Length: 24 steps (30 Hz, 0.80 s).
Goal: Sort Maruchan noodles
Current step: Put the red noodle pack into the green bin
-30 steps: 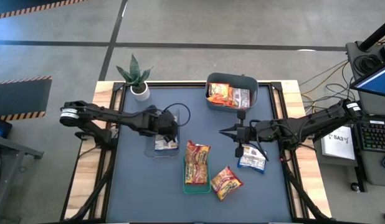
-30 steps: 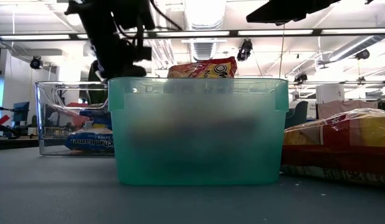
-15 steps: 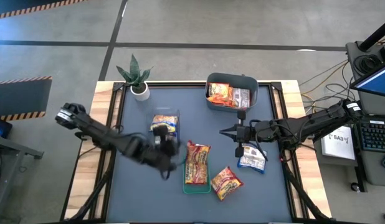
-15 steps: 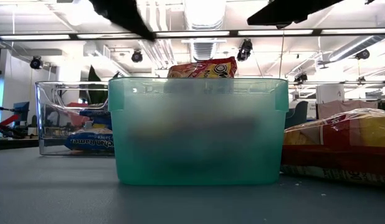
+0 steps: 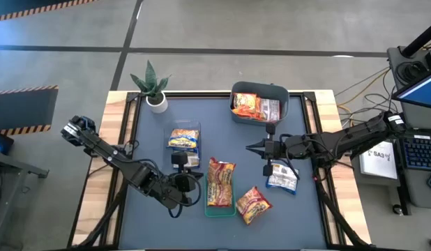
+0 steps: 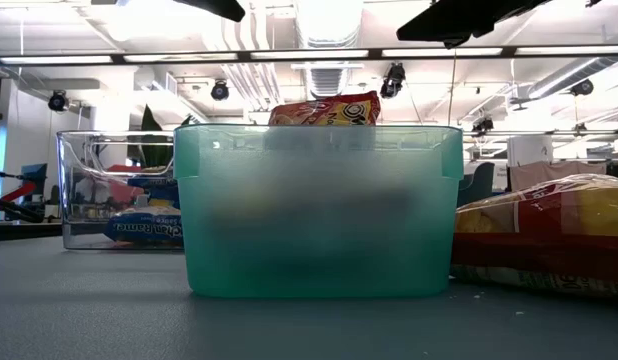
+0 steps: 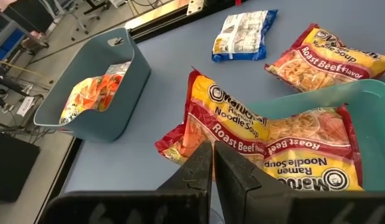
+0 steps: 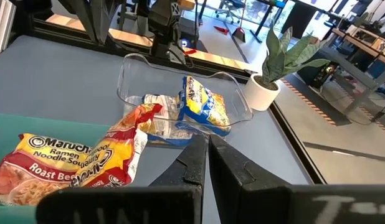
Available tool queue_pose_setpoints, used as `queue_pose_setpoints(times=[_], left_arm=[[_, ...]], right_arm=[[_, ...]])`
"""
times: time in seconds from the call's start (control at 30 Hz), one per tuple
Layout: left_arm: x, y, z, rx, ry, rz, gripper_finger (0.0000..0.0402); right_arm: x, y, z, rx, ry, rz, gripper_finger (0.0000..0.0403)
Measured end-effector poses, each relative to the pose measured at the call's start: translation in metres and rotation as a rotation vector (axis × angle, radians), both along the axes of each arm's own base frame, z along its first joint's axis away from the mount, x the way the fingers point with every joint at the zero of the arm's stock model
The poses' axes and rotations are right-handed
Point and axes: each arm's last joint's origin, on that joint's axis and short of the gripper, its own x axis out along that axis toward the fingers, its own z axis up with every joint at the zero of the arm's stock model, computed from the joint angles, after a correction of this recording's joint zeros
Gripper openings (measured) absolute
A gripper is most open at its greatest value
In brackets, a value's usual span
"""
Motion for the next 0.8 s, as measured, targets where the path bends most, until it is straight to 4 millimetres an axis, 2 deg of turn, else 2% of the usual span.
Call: queue_pose_setpoints(times=[0.13, 0.3, 0.6, 0.8], left_arm=[[-0.001, 0.001, -0.001, 0.007, 0.010, 0.000, 0.0000], [-0.004, 0.003, -0.005, 0.053, 0.068, -0.006, 0.0000], [-0.007, 0.008, -0.015, 0.167, 0.076, 0.041, 0.0000], [-0.007, 0.009, -0.015, 0.172, 0.073, 0.050, 0.0000]], right_arm=[[0.000, 0.000, 0.000, 0.020, -0.006, -0.006, 0.0009], [0.000, 0.000, 0.008, 0.147, 0.009, -0.042, 0.0009], [-0.010, 0.005, 0.038, 0.525, 0.320, -0.072, 0.0009], [-0.007, 0.009, 0.038, 0.691, 0.521, -0.150, 0.0009]])
